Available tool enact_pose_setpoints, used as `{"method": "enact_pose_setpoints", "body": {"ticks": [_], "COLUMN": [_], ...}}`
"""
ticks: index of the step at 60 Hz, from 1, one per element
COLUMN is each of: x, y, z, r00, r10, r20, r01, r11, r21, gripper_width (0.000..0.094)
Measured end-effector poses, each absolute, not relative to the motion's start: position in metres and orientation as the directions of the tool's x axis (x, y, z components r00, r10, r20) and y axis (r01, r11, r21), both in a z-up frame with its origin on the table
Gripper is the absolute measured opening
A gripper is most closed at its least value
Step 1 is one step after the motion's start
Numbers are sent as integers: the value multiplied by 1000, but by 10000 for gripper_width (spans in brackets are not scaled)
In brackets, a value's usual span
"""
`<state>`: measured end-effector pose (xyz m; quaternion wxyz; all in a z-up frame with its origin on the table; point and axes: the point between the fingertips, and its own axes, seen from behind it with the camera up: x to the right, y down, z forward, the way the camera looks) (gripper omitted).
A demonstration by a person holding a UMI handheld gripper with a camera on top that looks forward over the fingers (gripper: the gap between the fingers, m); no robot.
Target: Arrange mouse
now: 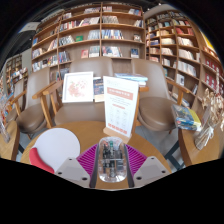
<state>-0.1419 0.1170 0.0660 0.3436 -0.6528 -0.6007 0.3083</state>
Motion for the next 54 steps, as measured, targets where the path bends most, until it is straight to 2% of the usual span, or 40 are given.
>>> {"method": "enact_pose_setpoints", "body": {"ticks": [5,8,21,33,38,44,49,54], "x": [-162,-176,-209,-219,-217,-218,-216,-209], "y": [71,42,-72,-97,-94,-91,-93,-91], "z": [88,86,34,1,-10,-10,-9,-2], "r00": [51,26,-44,-41,-13,-2,-13,1], "r10": [999,999,999,999,1000,1000,1000,1000], "r20": [18,28,-14,1,-11,1,11,-12], "r01": [551,553,610,627,634,628,629,623], "r11": [-13,9,15,27,0,2,17,-10], "r21": [-834,-833,-792,-778,-773,-778,-777,-782], "gripper_width": [425,425,430,442,450,472,527,785]}}
